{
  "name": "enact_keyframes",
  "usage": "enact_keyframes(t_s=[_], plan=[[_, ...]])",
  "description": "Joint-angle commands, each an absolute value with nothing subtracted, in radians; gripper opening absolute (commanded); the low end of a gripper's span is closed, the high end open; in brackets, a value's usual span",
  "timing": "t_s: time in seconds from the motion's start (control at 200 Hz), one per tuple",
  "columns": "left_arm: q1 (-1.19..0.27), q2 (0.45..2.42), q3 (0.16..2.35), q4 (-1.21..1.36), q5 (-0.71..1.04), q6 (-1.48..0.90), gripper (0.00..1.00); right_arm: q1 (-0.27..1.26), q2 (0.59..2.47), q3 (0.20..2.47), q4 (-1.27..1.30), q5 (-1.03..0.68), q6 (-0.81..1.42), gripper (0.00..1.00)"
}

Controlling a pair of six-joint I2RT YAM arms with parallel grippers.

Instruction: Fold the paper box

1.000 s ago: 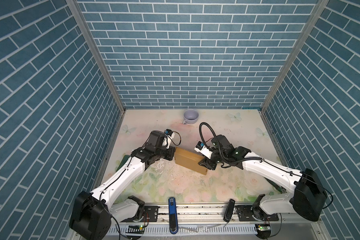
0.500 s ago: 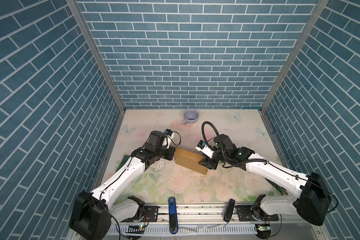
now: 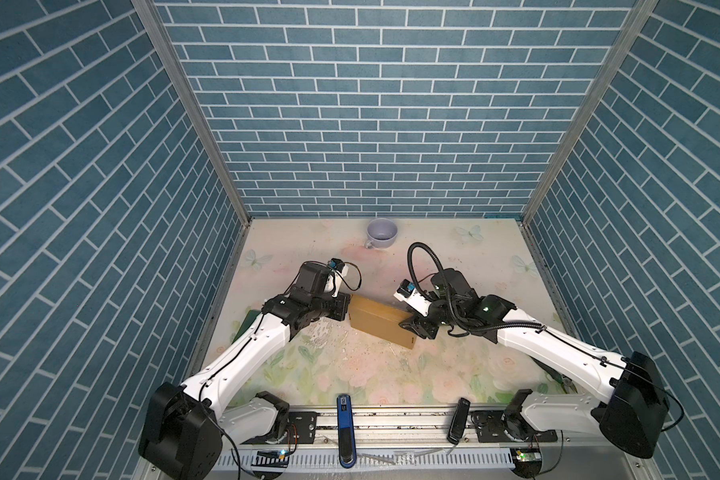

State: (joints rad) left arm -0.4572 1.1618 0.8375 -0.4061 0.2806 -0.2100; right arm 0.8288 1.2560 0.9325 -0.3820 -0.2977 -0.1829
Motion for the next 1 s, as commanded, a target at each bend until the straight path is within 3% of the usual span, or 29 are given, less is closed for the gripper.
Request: enact_keyframes(t_s=[0.0,0.51,0.995], plan=[[-0.464,1.177,0.859,-0.47,0.264,-0.215,0.0,0.831,1.227,0.956,-0.399,-0.282,-0.179,0.55],[-0.464,1.171,0.886,-0.498,0.236,-0.245,0.0,0.832,1.169,0.944,-0.386,-0.217,-0.137,0.55],[-0.464,1.184,0.916,-0.525,0.239,-0.267,0.0,0.833,1.118,0.921,-0.423,-0.094,-0.056,0.44]])
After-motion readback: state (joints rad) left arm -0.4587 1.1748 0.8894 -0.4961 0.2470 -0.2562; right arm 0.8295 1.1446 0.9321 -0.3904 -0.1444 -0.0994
